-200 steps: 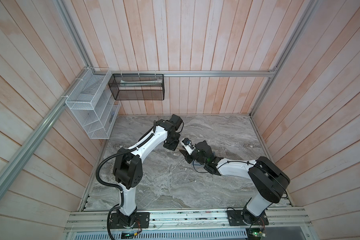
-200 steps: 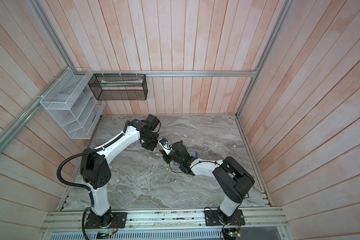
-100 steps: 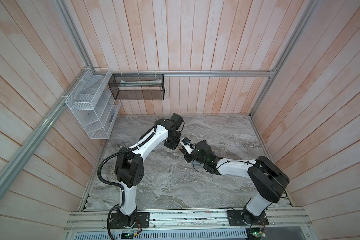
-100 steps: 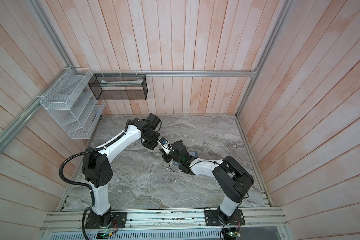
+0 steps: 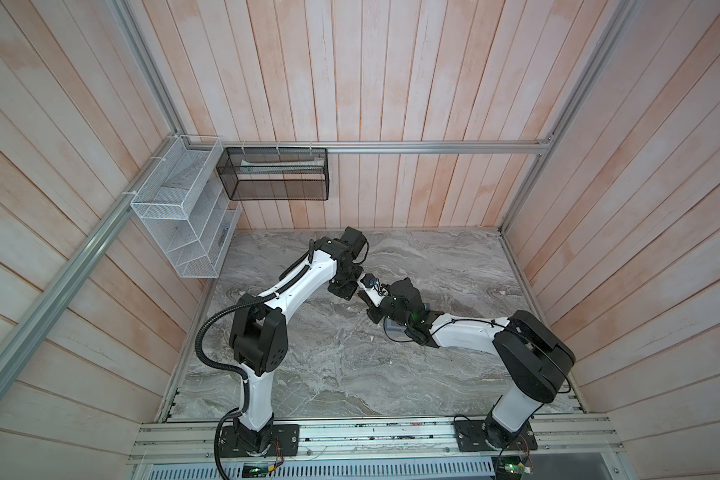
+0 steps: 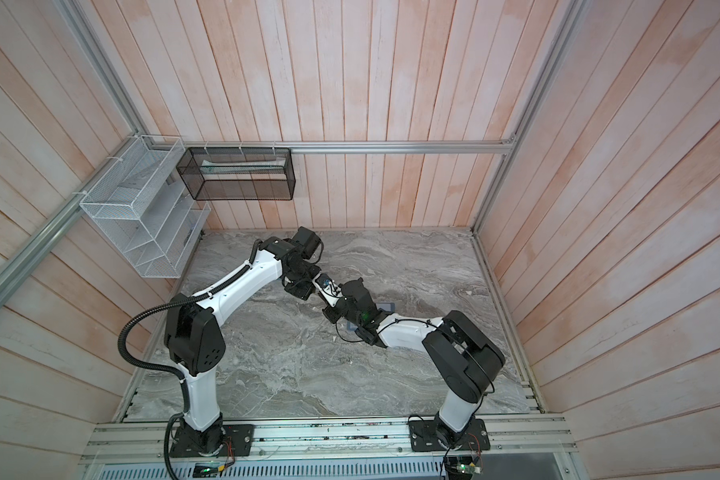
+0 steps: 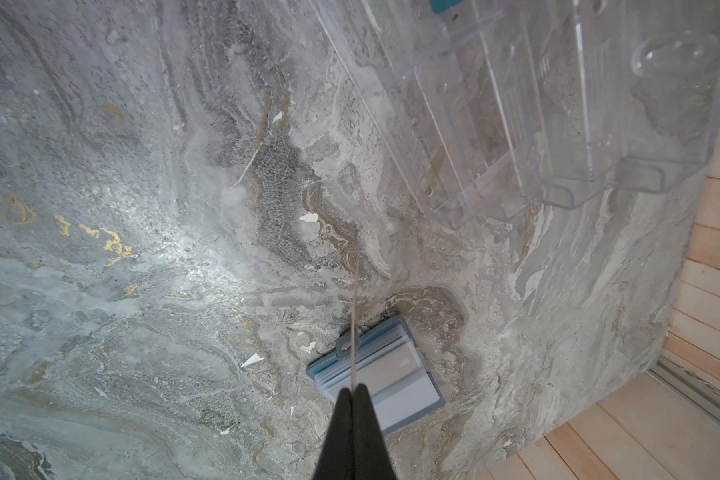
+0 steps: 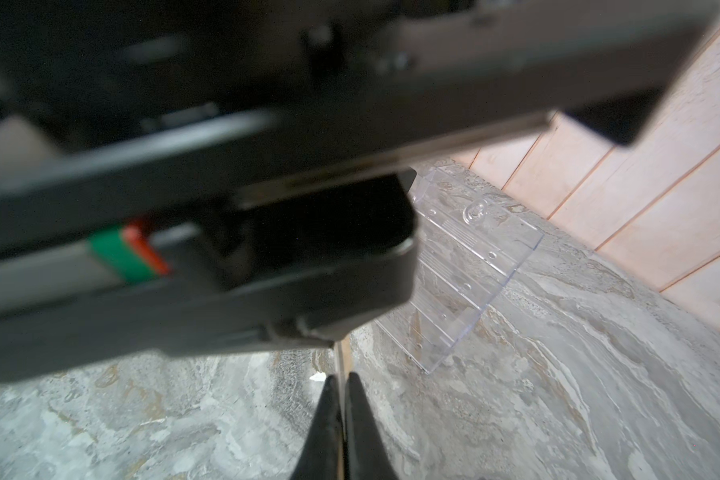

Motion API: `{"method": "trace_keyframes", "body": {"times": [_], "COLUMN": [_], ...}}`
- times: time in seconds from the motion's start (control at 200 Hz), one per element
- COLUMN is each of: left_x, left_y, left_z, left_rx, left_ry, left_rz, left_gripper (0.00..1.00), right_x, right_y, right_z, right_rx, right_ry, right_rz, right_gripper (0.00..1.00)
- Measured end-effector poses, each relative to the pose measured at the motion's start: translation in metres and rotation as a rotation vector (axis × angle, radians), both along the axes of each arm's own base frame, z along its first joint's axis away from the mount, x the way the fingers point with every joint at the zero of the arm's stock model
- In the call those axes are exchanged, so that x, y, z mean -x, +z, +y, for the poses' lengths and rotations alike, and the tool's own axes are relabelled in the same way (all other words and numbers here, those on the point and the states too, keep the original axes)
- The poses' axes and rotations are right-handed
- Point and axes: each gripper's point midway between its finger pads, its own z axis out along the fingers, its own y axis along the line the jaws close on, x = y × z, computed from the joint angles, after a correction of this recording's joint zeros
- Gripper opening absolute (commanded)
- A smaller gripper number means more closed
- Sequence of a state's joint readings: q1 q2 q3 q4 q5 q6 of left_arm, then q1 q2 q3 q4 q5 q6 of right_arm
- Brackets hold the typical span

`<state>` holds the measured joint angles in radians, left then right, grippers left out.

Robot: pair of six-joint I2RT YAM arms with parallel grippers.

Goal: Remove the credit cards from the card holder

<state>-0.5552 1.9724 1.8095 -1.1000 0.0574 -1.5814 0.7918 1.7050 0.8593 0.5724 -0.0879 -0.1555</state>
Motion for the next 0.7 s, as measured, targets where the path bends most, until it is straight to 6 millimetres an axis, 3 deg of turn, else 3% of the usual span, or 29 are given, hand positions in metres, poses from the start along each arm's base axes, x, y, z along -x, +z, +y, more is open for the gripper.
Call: {"method": "trace_keyframes", "body": {"times": [0.17,0.535,0.7], "left_x": [-0.001,-0.005,-0.005], "left_y": [0.0,0.0,-0.004], "left_z": [-0.001,0.002,0.011], "left_rx": [0.008,0.017,0.013], "left_ry": [-0.004,-0.004,0.013], "left_rz": [-0.001,-0.003,0.009], "left_gripper": [0.01,0.14,0.38], "right_x": [0.0,0.0,0.0], "right_y": [0.0,0.0,0.0], "right_z": [0.0,0.0,0.0], "right_rx": [0.004,0.007,0.008], "right_ry": [0.001,0.003,0.004], "right_rz": [-0.004,-0.008,-0.009], "right_gripper": [0.01,0.0,0.0]}}
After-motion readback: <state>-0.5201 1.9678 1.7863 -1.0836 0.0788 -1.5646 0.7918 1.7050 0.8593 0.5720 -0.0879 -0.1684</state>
